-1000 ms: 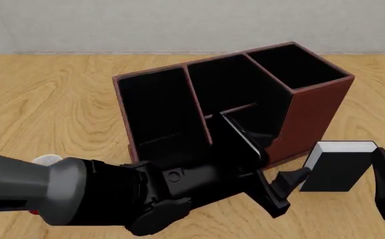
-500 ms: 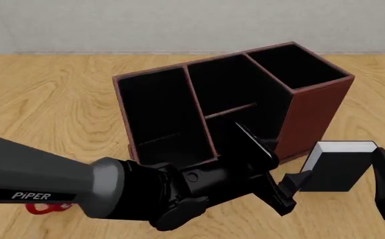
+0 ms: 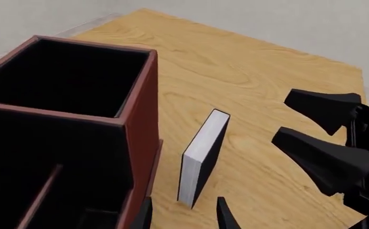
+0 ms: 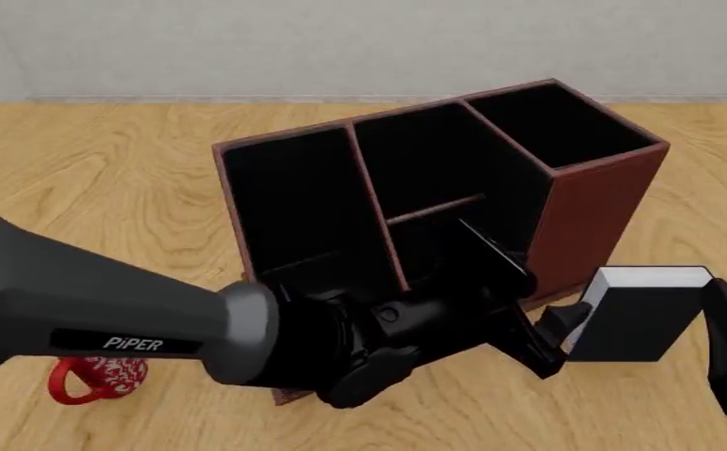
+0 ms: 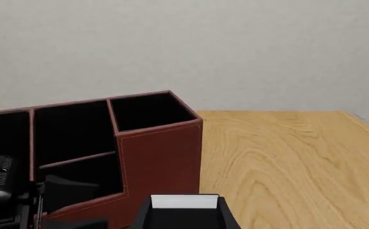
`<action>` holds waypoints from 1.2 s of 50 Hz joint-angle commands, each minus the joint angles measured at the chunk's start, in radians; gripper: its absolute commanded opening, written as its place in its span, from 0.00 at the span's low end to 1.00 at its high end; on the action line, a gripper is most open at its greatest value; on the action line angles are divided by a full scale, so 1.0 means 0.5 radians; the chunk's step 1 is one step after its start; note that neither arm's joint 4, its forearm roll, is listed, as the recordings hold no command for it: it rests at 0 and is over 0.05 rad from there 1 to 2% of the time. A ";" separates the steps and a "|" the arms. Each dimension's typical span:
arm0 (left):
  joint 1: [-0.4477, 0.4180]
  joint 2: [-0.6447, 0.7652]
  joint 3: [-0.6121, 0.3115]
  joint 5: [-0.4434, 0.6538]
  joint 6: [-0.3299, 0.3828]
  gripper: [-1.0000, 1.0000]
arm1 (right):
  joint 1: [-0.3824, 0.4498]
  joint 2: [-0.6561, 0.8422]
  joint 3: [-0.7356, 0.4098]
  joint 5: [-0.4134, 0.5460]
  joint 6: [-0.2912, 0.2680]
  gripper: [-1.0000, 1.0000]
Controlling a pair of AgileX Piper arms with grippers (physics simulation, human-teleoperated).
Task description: Pick up the book and place it in the back compartment of the caddy.
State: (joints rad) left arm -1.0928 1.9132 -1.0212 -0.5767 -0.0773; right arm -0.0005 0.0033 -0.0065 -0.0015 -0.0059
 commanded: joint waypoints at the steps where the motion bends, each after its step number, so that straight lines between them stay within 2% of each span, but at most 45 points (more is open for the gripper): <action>1: -0.006 0.097 -0.155 0.061 -0.022 1.00 | 0.000 -0.002 0.000 0.000 -0.002 1.00; 8: -0.059 0.162 -0.309 0.198 0.090 1.00 | 0.000 -0.001 0.004 -0.003 0.000 1.00; 37: -0.036 0.387 -0.605 0.387 0.114 1.00 | 0.000 -0.002 0.001 0.002 0.001 1.00; 46: -0.086 0.469 -0.779 0.556 0.174 1.00 | 0.001 -0.002 0.000 0.001 0.000 1.00; 60: -0.097 0.554 -0.876 0.598 0.192 1.00 | 0.001 0.001 0.002 -0.003 0.000 1.00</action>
State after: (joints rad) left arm -1.1374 2.1592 -1.4197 -0.2998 0.0092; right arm -0.0003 0.0034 -0.0052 -0.0026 -0.0057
